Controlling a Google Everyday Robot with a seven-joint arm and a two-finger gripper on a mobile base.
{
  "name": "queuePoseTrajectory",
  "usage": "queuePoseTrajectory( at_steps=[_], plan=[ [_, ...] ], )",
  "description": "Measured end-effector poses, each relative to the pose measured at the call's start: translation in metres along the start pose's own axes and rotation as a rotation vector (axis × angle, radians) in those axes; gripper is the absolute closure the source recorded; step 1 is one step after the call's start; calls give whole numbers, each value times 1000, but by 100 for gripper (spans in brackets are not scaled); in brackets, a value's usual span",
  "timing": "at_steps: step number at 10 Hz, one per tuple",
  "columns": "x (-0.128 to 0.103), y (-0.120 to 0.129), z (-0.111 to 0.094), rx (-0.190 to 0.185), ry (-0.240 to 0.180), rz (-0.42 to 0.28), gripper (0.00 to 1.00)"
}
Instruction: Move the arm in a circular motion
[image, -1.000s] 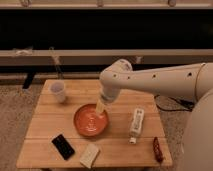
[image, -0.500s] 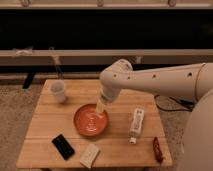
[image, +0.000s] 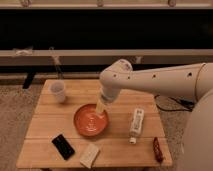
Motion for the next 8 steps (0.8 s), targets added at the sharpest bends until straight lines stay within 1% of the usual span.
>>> queuePoseTrajectory(
  at_steps=[1,2,3,4,6,7,8],
  plan=[
    [-1,0,0,0,1,-2,20],
    [-5,-5,0,10,3,-15,20],
    [-15,-8,1,23,2,-35,20],
    [-34,-6,2,30,-4,-61,20],
    [-79,-4,5,53,-3,-123,20],
    [-99,3,6,57,-6,-151,20],
    [-128,16,9,64,-5,-211,20]
  ],
)
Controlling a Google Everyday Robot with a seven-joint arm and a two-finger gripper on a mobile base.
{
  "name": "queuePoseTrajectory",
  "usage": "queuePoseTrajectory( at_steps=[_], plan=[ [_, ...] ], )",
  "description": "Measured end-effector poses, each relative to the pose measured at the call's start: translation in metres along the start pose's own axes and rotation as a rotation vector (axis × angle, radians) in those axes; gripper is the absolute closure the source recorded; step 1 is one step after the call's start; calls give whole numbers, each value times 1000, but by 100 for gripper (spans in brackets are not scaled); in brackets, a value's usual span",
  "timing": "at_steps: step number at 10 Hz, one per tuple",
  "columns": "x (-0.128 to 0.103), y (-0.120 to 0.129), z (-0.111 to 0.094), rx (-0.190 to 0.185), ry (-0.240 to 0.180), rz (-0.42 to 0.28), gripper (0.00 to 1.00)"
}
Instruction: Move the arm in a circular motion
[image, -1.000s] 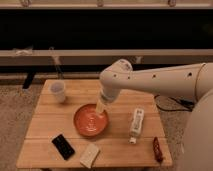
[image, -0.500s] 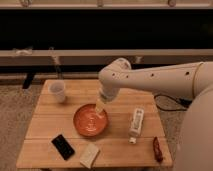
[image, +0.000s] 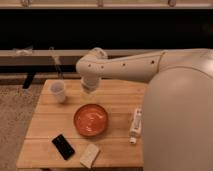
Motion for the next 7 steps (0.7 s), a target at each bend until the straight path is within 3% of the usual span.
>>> queuePoseTrajectory(
  at_steps=[3,4,7],
  plan=[
    [-51,39,-1,12,-5,-142,20],
    [-62,70,-5,11,-6,-200,20],
    [-60,143,-20,1,-37,-311,20]
  ],
)
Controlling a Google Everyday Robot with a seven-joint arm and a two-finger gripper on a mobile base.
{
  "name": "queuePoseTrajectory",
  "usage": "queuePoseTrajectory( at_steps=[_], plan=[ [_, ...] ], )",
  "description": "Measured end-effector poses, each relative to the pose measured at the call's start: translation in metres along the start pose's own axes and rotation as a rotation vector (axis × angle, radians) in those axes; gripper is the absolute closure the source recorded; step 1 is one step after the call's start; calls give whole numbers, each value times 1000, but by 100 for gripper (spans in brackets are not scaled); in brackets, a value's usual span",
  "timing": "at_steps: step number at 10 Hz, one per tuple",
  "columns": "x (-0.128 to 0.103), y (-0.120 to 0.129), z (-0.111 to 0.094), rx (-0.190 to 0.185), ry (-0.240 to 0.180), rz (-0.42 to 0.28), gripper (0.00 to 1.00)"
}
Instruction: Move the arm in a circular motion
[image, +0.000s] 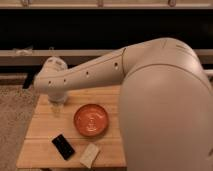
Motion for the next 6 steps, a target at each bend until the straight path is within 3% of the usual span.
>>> queuePoseTrajectory(
  at_steps=[2,3,6],
  plan=[
    [15,33,-9,-8,-10,-9,20],
    [35,50,-15,-19,-15,8,20],
    [100,70,-26,-40,-21,98,20]
  ],
)
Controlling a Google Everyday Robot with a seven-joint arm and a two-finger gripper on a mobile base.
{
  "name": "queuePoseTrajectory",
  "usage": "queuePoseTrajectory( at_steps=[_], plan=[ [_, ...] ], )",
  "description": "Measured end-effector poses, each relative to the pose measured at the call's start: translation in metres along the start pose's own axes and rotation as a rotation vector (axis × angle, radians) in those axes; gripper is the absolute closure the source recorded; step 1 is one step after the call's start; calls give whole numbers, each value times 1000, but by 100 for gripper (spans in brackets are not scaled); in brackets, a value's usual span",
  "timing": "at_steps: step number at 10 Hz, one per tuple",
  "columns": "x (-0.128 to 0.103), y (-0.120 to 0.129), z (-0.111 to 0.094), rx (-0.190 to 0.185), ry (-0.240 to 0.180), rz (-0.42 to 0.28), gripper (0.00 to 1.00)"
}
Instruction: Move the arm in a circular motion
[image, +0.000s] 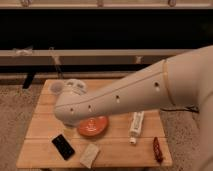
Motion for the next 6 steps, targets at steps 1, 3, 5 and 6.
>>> queuePoseTrajectory(
  at_steps=[1,3,5,6],
  plan=[
    [29,1,-4,-5,0,49,20],
    [84,-2,-9,-12,5,156,20],
    [141,-20,-10,-12,20,272,20],
    [172,-37,-10,-9,30,332,20]
  ],
)
